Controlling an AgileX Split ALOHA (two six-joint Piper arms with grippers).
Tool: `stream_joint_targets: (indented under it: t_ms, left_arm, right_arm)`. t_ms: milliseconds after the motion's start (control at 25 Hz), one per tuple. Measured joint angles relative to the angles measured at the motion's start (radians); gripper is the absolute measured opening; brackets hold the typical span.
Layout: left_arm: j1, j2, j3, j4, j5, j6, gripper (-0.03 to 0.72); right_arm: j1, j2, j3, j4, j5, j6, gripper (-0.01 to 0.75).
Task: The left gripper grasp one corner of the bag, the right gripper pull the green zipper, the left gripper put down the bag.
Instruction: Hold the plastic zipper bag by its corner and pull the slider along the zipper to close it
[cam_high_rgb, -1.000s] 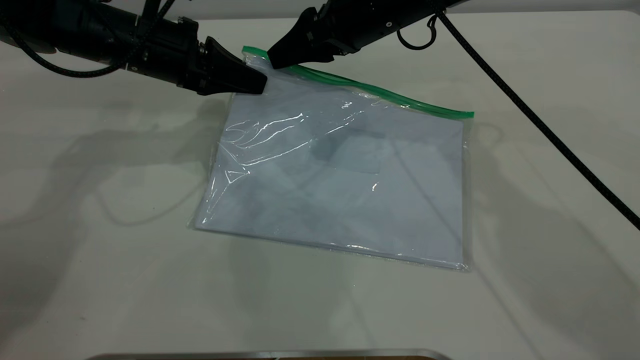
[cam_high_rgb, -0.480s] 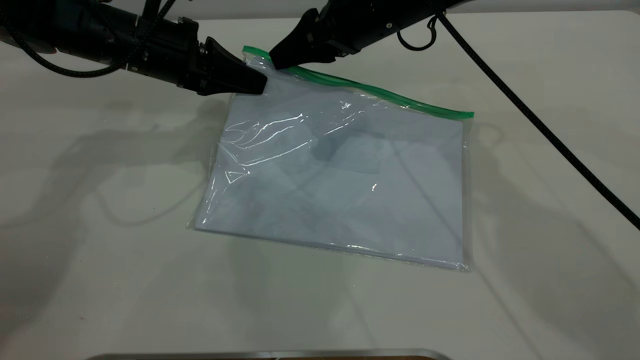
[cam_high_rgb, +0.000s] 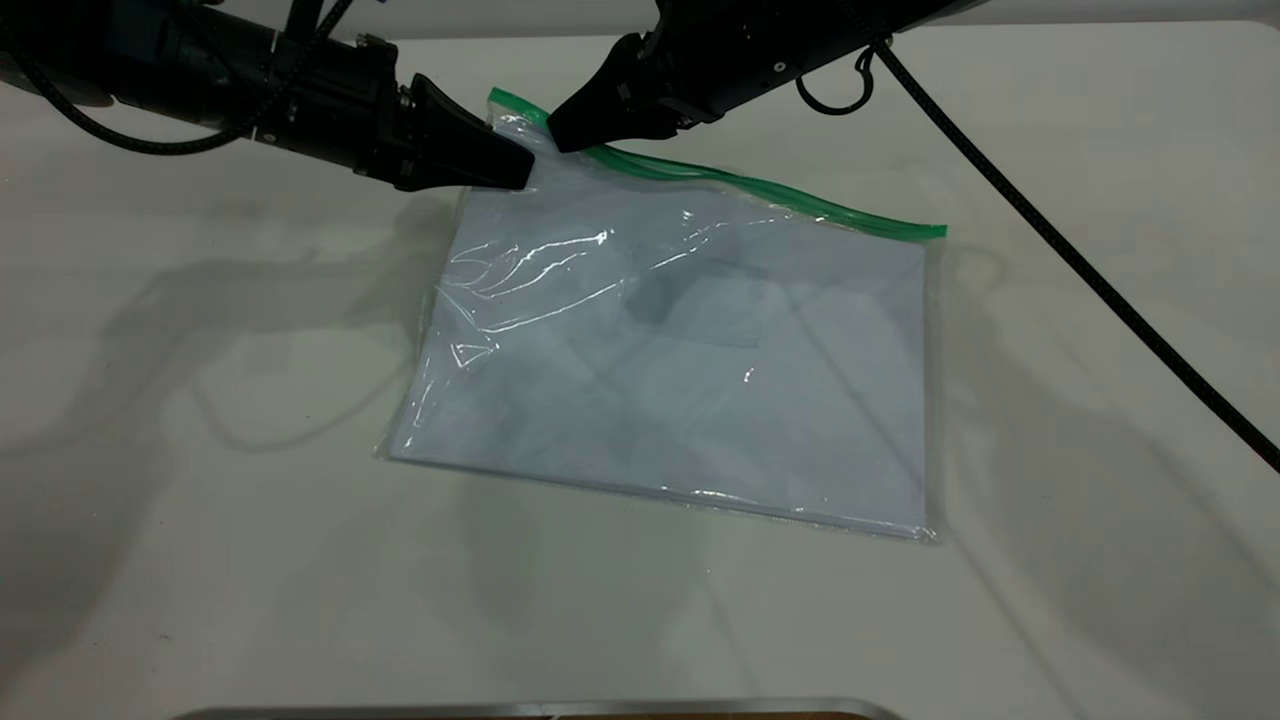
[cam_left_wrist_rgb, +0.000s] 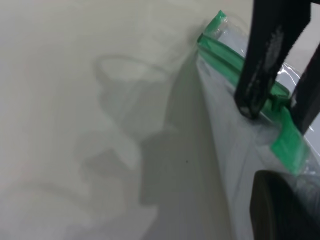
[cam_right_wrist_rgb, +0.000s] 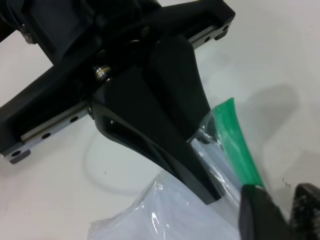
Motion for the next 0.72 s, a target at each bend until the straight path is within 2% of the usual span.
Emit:
stream_joint_targets:
  t_ms: [120,360,720]
  left_arm:
    - [0.000,0.000,0.000,-0.001,0.000,0.000,0.054]
    - [0.000,0.000,0.000,-0.001,0.003,0.000,0.054]
    - [0.036,0.000,0.000,-0.019,0.083,0.001,0.054]
  right_arm:
    - [0.000,0.000,0.000,0.000,0.000,-0.008,0.042]
    - [-0.001,0.000,0.000,0.001,0.000,-0.029,0.038]
    - [-0.018,0.000,-0.004,0.018,0.020,-0.037,0.038]
